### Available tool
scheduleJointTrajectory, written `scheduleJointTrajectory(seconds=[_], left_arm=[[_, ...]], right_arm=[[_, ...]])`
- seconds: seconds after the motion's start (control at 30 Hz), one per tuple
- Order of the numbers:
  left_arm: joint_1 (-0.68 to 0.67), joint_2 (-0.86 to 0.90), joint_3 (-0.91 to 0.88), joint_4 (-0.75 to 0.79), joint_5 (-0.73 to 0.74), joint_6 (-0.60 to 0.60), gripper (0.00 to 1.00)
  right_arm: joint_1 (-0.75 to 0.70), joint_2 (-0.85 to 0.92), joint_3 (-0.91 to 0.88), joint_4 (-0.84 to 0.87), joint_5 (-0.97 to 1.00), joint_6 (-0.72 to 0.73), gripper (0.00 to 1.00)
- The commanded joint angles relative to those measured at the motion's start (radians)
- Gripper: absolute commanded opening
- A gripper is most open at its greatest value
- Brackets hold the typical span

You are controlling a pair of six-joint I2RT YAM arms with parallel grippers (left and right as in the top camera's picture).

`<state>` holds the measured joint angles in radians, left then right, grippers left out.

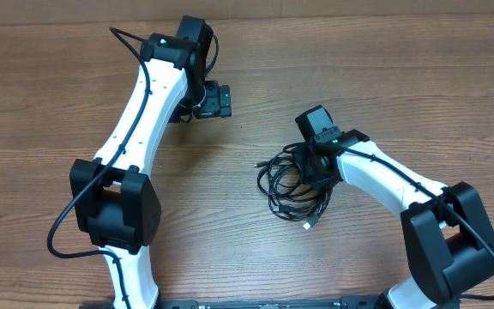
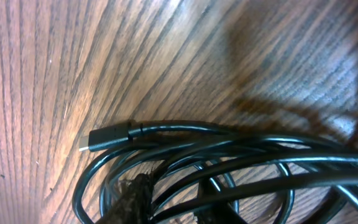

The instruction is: Untangle cables

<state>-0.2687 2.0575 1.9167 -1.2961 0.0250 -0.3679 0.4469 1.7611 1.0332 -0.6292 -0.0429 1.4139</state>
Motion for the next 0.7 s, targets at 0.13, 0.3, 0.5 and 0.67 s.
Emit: scheduleJointTrajectory(seconds=[0.13,0.3,0.5,0.67], left_arm=[[0.000,-0.024,0.016,0.000,-0.007,-0.014,1.00],[0.000,-0.024,0.016,0.000,-0.007,-0.014,0.99],[0.000,-0.024,0.016,0.000,-0.007,-0.014,1.00],[0.000,-0.024,0.016,0.000,-0.006,-0.014,1.00]], right_arm=[[0.005,0.020,0.015,0.001,0.043,0.003,0.22],[0.005,0.020,0.015,0.005,0.053,0.003,0.32],[0.005,0.020,0.015,0.023,0.053,0.003,0.08],[0.005,0.020,0.015,0.025,0.058,0.002,0.04]])
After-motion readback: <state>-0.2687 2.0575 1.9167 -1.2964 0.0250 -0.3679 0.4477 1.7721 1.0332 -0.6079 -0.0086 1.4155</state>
